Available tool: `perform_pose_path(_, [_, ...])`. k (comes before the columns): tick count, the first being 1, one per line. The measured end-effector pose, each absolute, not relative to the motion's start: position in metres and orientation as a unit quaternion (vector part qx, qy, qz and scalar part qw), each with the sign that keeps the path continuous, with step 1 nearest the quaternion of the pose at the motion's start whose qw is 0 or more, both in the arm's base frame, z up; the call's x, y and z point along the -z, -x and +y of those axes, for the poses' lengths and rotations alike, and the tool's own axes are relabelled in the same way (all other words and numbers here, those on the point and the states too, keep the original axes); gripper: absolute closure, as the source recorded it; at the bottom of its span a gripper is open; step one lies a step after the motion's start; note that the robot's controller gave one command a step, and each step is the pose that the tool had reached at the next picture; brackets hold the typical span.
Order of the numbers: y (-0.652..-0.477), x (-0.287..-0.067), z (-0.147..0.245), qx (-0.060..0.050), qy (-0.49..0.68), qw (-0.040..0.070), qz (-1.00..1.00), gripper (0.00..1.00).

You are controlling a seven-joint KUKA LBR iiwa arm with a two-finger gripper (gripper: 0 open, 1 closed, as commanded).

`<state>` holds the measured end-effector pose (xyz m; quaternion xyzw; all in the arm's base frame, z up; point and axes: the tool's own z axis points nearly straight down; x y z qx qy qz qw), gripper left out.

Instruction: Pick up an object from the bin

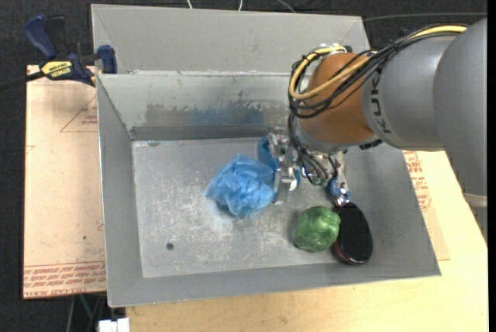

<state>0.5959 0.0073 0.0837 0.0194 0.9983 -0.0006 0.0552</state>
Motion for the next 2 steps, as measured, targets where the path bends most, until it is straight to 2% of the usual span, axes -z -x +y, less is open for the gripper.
perform_pose_path(1, [-0.599,-0.083,0.004,0.002,-0.007,0.057,0.998,0.00])
perform_pose_path(2, [-0.598,-0.091,0.021,0.001,-0.020,0.063,0.998,0.00])
